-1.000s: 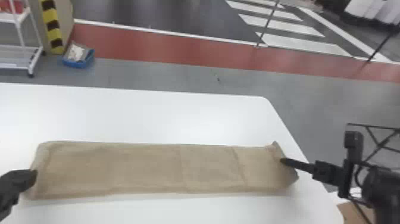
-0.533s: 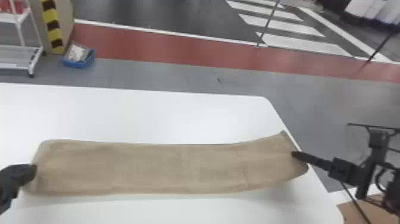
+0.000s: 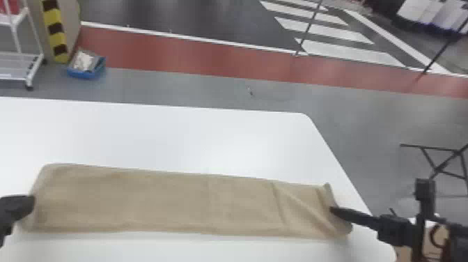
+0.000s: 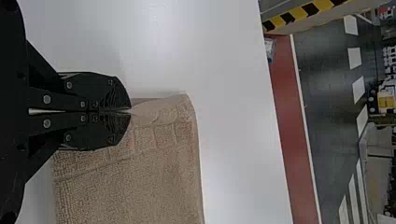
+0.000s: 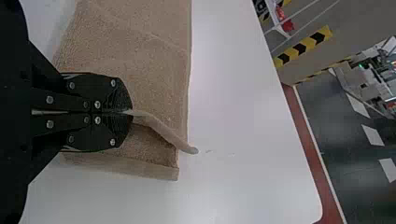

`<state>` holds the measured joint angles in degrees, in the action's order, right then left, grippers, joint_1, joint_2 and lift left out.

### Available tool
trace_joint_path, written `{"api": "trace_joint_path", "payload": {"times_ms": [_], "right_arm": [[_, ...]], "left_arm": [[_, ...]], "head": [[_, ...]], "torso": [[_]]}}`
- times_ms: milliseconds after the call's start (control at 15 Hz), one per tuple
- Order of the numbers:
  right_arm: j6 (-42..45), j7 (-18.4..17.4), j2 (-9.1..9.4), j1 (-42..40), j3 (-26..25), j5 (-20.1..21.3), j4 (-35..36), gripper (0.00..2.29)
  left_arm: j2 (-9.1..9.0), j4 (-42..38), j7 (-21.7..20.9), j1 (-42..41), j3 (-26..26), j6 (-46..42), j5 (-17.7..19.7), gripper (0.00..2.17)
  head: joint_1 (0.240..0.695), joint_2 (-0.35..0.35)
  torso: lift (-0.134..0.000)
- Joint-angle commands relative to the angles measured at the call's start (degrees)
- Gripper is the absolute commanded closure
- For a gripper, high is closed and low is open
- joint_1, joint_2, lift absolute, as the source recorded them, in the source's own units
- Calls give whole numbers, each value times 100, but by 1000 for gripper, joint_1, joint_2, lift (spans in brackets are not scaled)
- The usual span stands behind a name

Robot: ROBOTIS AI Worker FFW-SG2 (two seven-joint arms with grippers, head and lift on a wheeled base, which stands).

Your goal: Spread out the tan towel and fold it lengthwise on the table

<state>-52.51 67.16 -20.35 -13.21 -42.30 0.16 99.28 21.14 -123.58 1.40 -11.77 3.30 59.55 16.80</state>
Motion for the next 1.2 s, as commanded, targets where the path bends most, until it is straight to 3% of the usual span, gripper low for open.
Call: {"api": "trace_joint_path", "payload": {"times_ms": [0, 333, 733, 933, 1133], "right_arm": [[175, -54, -31, -76, 151, 265, -40, 1656], [35, -678, -4, 644, 81, 160, -31, 1656], [-633, -828, 13, 1541, 371, 213, -145, 1656], [-721, -740, 127, 934, 275, 46, 232, 1656], [-53, -511, 224, 240, -183, -508, 426, 1656]], "left_arm": [[-4, 9, 1, -1, 4, 1, -10, 1355], [4, 53, -17, 43, -57, 1, -62, 1355], [31, 44, -114, -18, -382, 1, 34, 1355], [31, -52, -219, -150, -523, 1, 78, 1355], [4, -35, -246, -133, -506, 1, 69, 1355]], "head": [[695, -342], [695, -350], [695, -306], [695, -273], [695, -267]], "torso": [[-124], [-124], [-124], [-124], [-124]]}}
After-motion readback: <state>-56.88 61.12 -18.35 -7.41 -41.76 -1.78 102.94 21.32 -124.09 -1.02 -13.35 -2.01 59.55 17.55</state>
